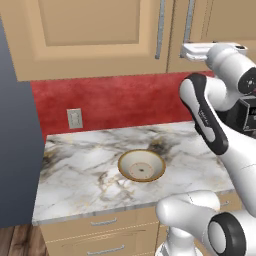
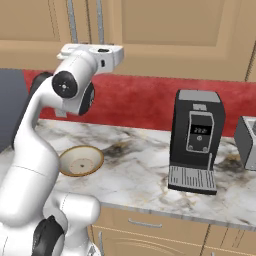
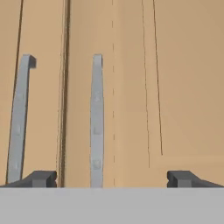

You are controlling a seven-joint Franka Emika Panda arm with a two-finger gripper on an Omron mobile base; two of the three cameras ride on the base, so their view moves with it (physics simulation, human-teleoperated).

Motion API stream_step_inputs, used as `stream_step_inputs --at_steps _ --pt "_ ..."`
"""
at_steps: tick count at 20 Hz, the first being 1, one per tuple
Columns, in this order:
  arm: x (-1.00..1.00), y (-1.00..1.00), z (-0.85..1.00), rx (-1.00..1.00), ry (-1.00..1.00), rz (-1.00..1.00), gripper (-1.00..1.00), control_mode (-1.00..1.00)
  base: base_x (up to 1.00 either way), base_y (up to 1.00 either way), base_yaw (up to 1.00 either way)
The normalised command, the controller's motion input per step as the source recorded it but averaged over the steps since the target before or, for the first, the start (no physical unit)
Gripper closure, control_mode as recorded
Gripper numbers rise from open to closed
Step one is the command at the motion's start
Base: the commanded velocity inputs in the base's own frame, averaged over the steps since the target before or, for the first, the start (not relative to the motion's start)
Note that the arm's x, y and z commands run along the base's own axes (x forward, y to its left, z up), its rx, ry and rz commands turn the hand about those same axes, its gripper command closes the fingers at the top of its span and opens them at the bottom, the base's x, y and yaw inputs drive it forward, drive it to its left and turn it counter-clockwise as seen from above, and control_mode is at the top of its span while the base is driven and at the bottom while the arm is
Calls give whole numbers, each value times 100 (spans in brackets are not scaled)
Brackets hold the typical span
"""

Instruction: Open the cabinet. Pick the orange and pear from the cabinet and place them into the bowl. Then close the cabinet.

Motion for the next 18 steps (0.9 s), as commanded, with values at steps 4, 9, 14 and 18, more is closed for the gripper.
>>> stream_step_inputs --at_steps 4,9,14,18 --pt "28 1 0 0 2 0 -100 -100 0 0 0" --pt "0 10 0 0 0 0 -100 -100 0 0 0" --pt "0 21 0 0 0 0 -100 -100 0 0 0" --pt "0 0 0 0 0 0 -100 -100 0 0 0"
